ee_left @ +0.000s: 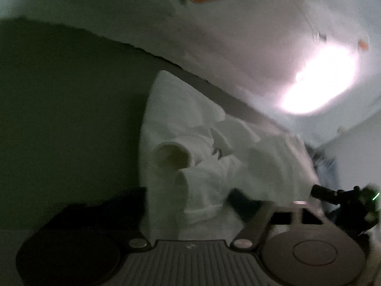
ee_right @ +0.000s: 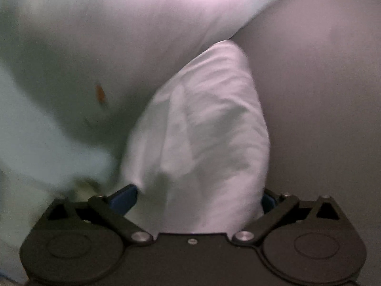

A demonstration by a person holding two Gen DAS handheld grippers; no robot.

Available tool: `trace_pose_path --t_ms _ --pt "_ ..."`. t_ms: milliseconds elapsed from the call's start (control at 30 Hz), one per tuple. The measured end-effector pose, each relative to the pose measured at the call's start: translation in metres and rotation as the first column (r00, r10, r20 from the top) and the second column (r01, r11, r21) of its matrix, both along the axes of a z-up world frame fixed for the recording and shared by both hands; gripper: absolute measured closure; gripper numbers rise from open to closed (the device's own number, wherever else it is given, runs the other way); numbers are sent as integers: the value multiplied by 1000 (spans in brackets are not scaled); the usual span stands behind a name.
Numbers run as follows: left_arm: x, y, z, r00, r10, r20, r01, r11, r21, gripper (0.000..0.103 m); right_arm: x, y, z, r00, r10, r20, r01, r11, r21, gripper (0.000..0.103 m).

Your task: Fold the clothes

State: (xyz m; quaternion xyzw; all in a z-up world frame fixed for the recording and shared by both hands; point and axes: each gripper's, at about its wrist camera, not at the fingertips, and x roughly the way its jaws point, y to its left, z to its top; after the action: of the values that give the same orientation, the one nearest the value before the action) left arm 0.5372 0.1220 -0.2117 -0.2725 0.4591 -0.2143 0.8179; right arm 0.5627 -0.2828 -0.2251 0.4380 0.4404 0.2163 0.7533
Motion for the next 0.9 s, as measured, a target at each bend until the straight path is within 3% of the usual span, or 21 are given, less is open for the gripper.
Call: trace_pose_path --t_ms 33,100,133,167,300,500,733,900 --pt "-2 4 -1 1000 10 -7 -10 999 -38 53 -4 -7 -5 999 -45 -21 47 993 106 11" --pt "-8 7 0 1000 19 -10 -19 996 -89 64 -20 -16 -21 986 -140 -86 160 944 288 38" --pt "-12 5 3 1000 14 -2 -14 995 -102 66 -30 -17 -27 978 -174 -118 204 921 333 56" --pt "-16 3 7 1000 9 6 -8 993 -115 70 -40 -16 -32 970 -201 -138 239 897 371 59" --pt "-42 -10 39 998 -14 67 25 986 -164 72 -78 -7 -29 946 -287 -149 323 818 477 64" --pt "-98 -27 97 979 -11 202 54 976 -210 72 -146 -2 -2 914 -388 -120 363 648 670 64" --pt "-156 -35 159 927 -62 369 139 973 -186 72 -208 -12 38 899 -437 -34 310 578 755 64" --pt "-187 -44 181 893 -113 435 204 964 -169 72 -253 -15 55 866 -500 2 306 533 789 64"
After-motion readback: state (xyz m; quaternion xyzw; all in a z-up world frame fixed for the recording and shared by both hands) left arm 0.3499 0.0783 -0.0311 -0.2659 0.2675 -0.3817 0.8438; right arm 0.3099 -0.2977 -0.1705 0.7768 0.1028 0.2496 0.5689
